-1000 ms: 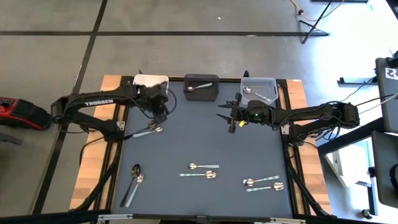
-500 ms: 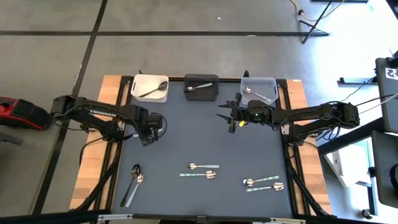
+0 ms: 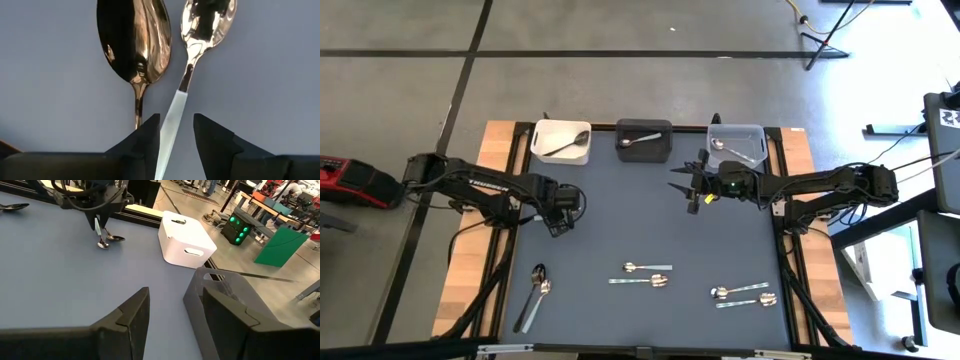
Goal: Sort silverware by color (type)
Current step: Put the top left sky blue spoon into the black bin
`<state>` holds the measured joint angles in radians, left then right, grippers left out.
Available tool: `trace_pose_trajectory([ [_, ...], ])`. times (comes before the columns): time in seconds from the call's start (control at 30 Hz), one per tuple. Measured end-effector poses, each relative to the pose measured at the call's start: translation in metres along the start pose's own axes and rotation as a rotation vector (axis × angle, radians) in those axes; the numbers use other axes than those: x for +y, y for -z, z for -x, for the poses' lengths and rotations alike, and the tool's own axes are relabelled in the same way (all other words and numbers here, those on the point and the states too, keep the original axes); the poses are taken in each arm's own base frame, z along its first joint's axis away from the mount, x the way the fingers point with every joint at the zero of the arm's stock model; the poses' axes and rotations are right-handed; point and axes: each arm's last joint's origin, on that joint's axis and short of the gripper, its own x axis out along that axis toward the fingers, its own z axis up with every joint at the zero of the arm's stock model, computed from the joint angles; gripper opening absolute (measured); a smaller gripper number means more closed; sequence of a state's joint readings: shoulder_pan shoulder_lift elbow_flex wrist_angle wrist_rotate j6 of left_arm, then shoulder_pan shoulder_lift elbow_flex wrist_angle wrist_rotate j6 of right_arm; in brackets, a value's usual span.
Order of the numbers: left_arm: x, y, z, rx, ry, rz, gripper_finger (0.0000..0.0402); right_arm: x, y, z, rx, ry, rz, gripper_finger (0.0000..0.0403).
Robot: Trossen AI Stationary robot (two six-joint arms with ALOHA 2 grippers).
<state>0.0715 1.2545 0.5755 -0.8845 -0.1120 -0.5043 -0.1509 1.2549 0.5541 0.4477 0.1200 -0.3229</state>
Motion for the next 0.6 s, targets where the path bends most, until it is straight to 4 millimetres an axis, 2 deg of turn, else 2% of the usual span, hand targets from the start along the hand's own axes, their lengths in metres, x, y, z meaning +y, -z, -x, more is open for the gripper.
trace_pose_trajectory([
  [0.37, -0.006, -0.012, -0.021, 0.088, 0.005, -0.050, 0.0108, 0.000, 0.000, 0.000, 0.005, -0.007, 0.001, 0.0175],
  [0.6, -0.008, -0.017, -0.018, 0.068, 0.021, -0.094, 0.0041, 0.001, 0.001, 0.000, 0.012, -0.013, -0.002, 0.0175],
])
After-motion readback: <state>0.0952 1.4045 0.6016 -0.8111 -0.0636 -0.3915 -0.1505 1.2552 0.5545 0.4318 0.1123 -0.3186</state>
